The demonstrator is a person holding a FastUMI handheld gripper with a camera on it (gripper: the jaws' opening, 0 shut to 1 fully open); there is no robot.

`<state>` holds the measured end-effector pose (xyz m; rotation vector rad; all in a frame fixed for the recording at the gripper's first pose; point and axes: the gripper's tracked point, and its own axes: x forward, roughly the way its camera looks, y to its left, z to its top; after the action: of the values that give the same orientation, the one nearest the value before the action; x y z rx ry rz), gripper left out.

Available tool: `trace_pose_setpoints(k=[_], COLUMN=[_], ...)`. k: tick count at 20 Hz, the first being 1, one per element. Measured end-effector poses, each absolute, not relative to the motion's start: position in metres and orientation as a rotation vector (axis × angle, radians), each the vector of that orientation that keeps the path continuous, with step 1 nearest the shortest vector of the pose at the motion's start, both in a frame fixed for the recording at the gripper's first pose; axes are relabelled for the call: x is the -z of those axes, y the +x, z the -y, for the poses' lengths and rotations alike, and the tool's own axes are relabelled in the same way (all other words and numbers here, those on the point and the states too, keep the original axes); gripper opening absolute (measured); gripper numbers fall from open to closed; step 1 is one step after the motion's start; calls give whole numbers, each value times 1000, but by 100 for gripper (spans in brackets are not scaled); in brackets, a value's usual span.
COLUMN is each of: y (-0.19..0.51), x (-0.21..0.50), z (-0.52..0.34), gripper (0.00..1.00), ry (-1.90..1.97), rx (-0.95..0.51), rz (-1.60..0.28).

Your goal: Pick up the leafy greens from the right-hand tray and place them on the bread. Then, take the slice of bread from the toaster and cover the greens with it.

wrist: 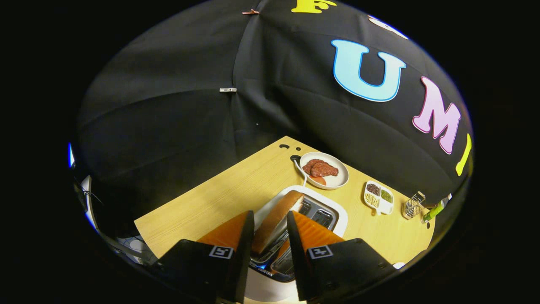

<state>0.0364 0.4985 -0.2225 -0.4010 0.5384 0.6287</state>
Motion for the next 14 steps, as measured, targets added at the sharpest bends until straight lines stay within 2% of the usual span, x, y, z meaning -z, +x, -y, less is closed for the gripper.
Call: trace_pose_setpoints(k=[1,2,3,4,5,6,14], y=[36,35,34,34,32,30,32], x=[224,225,226,226,225,226,194], z=[-498,-496,-495,-492,-490,-489,-492], gripper=[48,39,37,28,27,18,12], ry=[-404,-402,-396,-369,-332,-291,-204], rx=[-628,-628,-626,-622,-610,-603,-654], rz=[-548,-551,-561,-566,-578,-595,-617])
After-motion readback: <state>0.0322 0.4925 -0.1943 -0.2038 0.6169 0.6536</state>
